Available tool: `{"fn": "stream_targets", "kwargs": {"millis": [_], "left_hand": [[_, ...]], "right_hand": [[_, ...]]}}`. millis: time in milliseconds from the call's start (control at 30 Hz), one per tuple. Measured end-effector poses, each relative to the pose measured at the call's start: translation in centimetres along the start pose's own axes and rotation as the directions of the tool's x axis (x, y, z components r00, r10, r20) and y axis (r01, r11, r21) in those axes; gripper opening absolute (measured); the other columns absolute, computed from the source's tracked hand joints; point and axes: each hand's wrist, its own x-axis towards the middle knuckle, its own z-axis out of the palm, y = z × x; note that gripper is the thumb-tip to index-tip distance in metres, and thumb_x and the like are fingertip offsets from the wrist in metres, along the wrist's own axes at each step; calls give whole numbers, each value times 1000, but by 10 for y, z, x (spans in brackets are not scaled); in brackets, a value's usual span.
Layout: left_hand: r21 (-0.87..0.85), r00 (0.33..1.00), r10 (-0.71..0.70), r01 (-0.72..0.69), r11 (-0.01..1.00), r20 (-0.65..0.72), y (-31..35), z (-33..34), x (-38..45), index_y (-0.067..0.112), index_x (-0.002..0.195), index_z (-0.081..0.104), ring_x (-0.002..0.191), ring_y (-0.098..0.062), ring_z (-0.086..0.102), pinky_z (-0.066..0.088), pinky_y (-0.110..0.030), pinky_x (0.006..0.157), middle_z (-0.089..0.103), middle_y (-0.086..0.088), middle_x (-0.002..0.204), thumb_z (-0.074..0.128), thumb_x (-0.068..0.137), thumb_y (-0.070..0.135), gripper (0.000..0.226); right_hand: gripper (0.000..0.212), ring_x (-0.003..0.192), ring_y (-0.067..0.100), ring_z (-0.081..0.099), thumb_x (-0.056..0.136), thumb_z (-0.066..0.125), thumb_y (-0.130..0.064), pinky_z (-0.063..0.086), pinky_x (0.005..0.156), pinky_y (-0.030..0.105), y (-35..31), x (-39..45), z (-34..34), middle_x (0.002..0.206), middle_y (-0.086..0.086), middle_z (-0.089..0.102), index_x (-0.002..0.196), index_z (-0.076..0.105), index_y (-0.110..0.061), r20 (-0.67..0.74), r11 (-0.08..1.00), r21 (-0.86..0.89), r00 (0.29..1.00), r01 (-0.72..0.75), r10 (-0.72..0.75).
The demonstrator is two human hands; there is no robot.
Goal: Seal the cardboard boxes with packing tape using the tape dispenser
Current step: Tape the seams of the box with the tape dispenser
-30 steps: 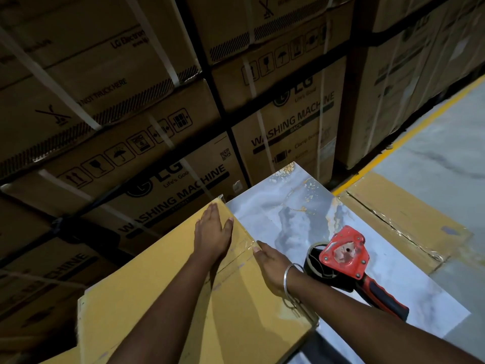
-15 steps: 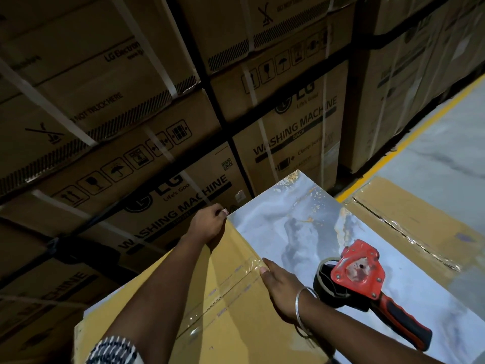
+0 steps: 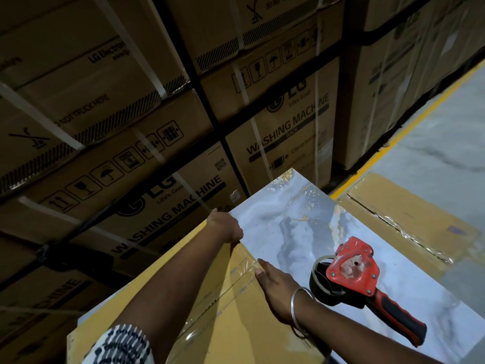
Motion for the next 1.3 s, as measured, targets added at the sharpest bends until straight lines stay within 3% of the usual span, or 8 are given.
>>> {"fn": "stream_targets", "kwargs": {"millis": [133,267,367,500,867,967,1100,1300], "left_hand": [[-290,988,-5,50,956,154,5,-3,13,12,150,41,144,-30,35,22,-46,119,34,-13,159,28,105,36,53],[-756,978,168,-16,655,125,11,-2,8,7,150,41,134,-30,48,42,-38,105,45,-16,151,39,108,29,48],[-716,946,86,-295,632,-313,1,14,-6,24,130,63,124,-22,56,44,-41,104,61,-2,137,47,103,33,33],[-502,793,204,-538,678,-574,-14,42,-44,23,102,76,91,-3,62,49,-29,82,70,11,101,54,94,39,28],[-167,719,432,-598,784,-545,-14,59,-58,31,111,72,104,-2,58,39,-40,98,67,15,110,39,100,54,42],[-280,764,398,-583,763,-507,-12,63,-58,28,117,70,123,-7,53,31,-44,112,68,12,118,35,103,51,44],[-628,833,141,-504,592,-535,-10,74,-62,22,136,58,147,-7,24,17,-36,118,51,6,148,40,104,38,41],[-570,837,-153,-213,793,-525,-39,78,-53,17,153,34,151,-22,22,16,-41,121,32,-4,161,42,103,41,56]], "right_hand": [[59,131,22,53,98,25,-67,41,109,42,-3,-5,-2,147,-5,55,152,34,-44,-6,1000,-18,1000,9,-9],[62,126,23,55,95,24,-69,43,108,43,-5,-6,-4,143,-3,58,150,36,-45,3,1000,-26,1000,18,-18],[60,140,26,45,102,29,-62,36,113,41,-8,-7,-5,154,0,48,156,30,-37,2,999,-40,1000,-8,9],[61,143,28,41,103,31,-61,35,113,39,-10,-9,-6,157,3,43,159,23,-37,10,997,-79,1000,3,-2],[57,131,27,52,104,29,-59,41,108,39,-12,-8,-6,146,4,55,158,22,-42,-11,990,-142,1000,28,-29],[55,99,17,59,106,29,-52,45,96,34,-13,-12,-7,101,-13,62,159,14,-46,13,978,-177,994,112,-111],[57,126,24,55,107,28,-49,42,102,34,-15,-16,-8,138,2,60,161,16,-36,15,959,-245,990,142,-143],[53,101,23,63,105,25,-53,50,94,41,-15,-16,-7,106,-2,68,156,23,-41,-8,956,-262,990,136,-143]]}}
